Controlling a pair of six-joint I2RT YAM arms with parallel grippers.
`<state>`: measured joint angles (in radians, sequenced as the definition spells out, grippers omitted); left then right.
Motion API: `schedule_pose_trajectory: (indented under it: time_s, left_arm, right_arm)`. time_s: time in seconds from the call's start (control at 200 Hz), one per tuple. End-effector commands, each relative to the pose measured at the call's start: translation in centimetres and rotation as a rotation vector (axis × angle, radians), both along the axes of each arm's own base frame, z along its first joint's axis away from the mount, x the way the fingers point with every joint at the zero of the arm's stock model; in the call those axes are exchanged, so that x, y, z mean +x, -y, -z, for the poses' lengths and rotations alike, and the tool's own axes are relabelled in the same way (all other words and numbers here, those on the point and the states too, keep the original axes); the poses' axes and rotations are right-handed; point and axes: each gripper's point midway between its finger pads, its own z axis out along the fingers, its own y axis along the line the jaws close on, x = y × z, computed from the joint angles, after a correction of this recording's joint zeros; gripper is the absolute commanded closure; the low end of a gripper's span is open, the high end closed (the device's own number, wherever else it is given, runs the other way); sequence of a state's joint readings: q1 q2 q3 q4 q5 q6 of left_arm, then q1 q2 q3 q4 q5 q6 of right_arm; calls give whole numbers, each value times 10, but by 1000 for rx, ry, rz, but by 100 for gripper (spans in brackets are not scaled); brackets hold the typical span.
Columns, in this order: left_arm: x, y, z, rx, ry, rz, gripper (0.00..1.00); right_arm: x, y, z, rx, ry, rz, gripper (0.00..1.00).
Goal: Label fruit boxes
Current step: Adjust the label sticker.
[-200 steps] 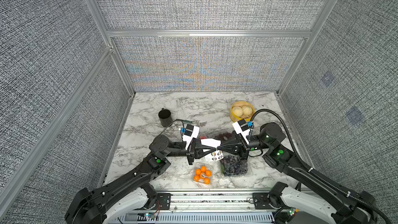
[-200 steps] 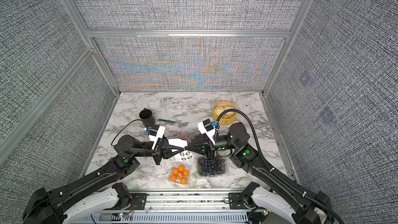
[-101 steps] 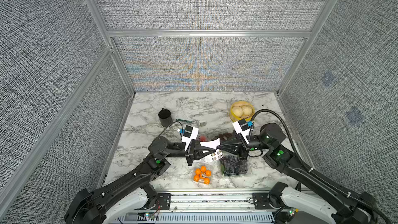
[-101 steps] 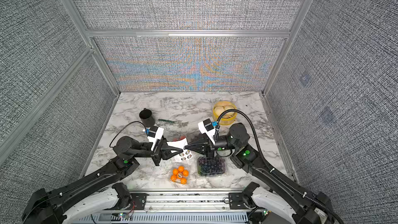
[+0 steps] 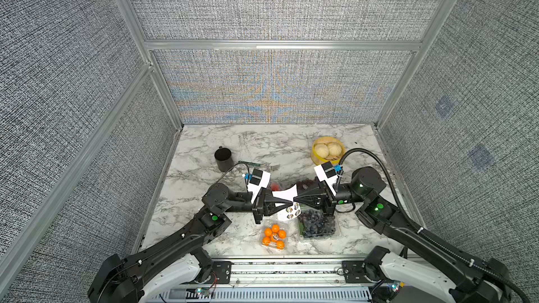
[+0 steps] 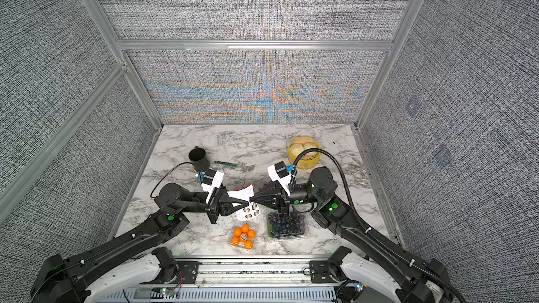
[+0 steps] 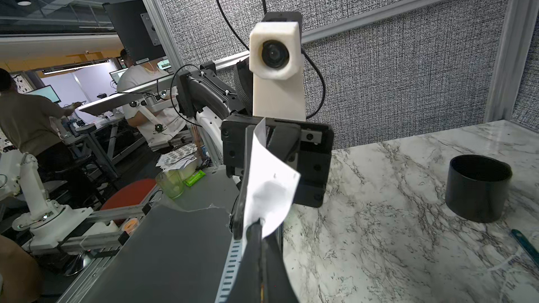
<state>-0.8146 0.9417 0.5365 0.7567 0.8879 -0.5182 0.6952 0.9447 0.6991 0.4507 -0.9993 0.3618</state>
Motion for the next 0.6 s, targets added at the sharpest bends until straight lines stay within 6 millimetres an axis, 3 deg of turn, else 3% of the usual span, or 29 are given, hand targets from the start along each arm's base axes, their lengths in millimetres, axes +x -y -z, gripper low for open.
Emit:
schedule_pose_trajectory:
  time_s: [0.0, 0.59]
  left_arm:
    - [5, -1, -6, -20, 32, -37, 100]
    - [4, -1, -5, -17, 26, -36, 100]
  right_arm:
    - [-8, 1, -3, 11, -2, -47, 100]
    - [-13, 2, -4, 18, 5, -61, 100]
